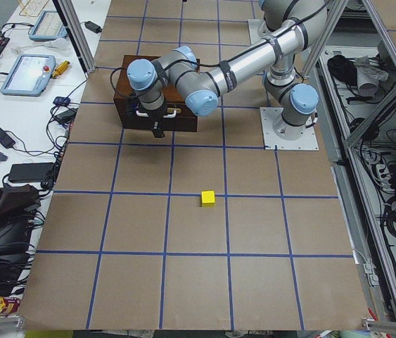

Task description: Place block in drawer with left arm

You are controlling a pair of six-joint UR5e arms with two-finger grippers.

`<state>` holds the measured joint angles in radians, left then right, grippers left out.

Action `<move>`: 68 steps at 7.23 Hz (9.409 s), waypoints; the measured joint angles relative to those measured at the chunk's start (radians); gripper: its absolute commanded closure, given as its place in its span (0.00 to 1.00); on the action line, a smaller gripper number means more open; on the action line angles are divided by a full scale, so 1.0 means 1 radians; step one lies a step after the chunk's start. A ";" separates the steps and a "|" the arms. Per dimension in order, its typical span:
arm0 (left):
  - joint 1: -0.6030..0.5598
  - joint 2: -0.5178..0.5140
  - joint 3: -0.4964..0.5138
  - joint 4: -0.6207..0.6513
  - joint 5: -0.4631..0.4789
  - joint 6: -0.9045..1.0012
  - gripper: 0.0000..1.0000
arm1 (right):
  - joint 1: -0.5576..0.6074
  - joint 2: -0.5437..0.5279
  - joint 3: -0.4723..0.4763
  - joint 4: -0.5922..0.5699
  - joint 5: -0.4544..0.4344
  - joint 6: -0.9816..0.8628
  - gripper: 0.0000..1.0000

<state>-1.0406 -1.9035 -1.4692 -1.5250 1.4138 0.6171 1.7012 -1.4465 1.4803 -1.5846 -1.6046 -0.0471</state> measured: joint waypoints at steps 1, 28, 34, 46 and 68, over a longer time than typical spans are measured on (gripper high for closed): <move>0.000 -0.020 0.000 0.000 -0.072 0.002 0.00 | 0.000 0.000 0.000 0.000 0.000 0.001 0.00; 0.204 -0.137 -0.049 0.116 -0.149 0.120 0.00 | 0.000 0.000 0.000 0.000 0.000 0.000 0.00; 0.198 0.047 -0.008 -0.029 -0.115 0.118 0.00 | 0.000 0.000 0.000 0.000 0.000 0.000 0.00; -0.477 0.293 0.004 -0.054 0.134 -0.629 0.00 | 0.000 0.000 0.000 0.000 0.001 0.000 0.00; 0.310 0.234 -0.173 0.028 0.200 1.120 0.00 | 0.000 0.000 0.000 0.000 0.000 0.000 0.00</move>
<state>-0.7308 -1.6690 -1.6425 -1.4966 1.6136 1.7370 1.7011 -1.4465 1.4803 -1.5846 -1.6046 -0.0470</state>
